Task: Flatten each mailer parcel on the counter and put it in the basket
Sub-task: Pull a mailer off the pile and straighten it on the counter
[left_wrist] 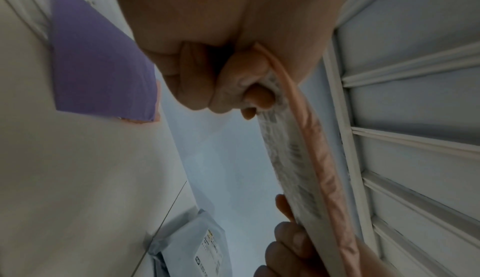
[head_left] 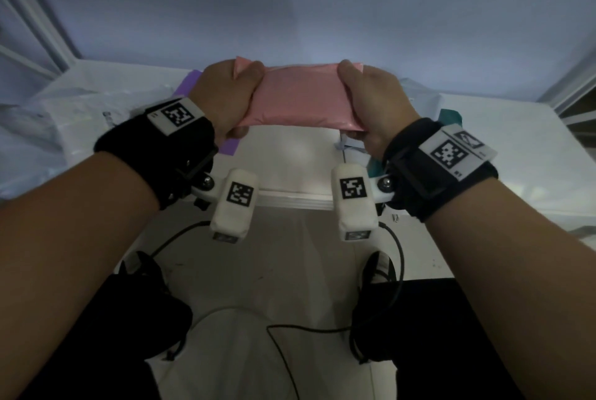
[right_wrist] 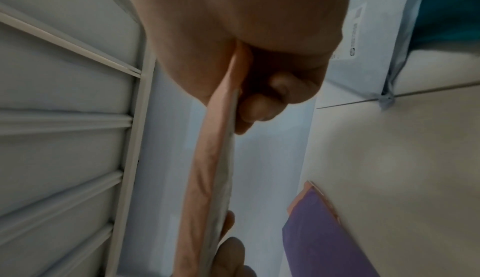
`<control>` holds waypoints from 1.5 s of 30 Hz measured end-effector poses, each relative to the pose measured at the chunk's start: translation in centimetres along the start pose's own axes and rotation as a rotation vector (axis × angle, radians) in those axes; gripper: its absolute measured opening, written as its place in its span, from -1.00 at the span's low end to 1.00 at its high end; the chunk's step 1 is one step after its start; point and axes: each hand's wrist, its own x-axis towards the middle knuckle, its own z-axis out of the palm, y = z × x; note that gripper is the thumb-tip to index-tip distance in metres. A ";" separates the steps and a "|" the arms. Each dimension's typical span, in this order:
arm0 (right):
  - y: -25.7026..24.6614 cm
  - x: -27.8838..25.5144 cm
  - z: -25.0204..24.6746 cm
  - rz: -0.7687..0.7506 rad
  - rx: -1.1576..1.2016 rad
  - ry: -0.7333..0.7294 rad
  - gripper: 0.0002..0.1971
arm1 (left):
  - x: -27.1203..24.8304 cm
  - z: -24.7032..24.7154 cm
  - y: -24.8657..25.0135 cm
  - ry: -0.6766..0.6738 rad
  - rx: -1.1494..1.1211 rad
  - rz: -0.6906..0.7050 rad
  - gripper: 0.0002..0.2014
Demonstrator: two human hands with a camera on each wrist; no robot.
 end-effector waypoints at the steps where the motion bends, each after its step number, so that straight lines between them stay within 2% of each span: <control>1: 0.1 0.1 0.0 -0.053 -0.020 0.029 -0.71 | 0.1 0.0 0.0 0.011 -0.005 -0.012 -0.69; 4: 0.3 0.3 -0.1 -0.104 -0.025 0.050 -0.65 | 0.4 -0.4 -0.2 0.043 0.028 -0.015 -0.66; 8: 0.5 0.7 -0.3 -0.001 0.084 -0.013 -0.70 | 0.4 -0.2 -0.2 0.034 -0.061 -0.086 -0.77; 11: 0.3 0.8 -0.5 0.108 0.130 -0.062 -0.57 | 0.3 0.1 0.0 0.039 -0.031 -0.093 -0.73; 13: 0.1 0.4 -0.3 0.079 0.065 -0.056 -0.56 | 0.2 0.2 0.0 0.044 0.007 -0.100 -0.67; 15: 0.4 0.7 0.0 -0.024 -0.003 -0.021 -0.54 | 0.3 0.2 -0.2 0.031 0.053 -0.079 -0.62; 19: 1.2 0.9 0.5 -0.186 -0.145 0.056 -0.55 | 0.4 0.1 -0.6 0.069 0.144 0.068 -0.59; 24: 2.0 1.5 0.8 -0.267 -0.223 0.097 -0.64 | 0.4 0.2 -1.0 0.137 0.288 0.140 -0.67; 28: 3.3 2.2 1.0 -0.246 -0.247 0.101 -0.60 | 1.2 0.5 -1.7 0.146 0.279 0.119 -0.67; 38: 6.7 3.2 1.9 -0.205 -0.514 0.066 -0.67 | 2.5 1.7 -4.8 0.078 0.537 0.026 -0.62; 45: 10.3 4.8 3.2 -0.104 -0.647 0.030 -0.65 | 4.7 3.5 -10.6 0.091 0.631 -0.036 -0.63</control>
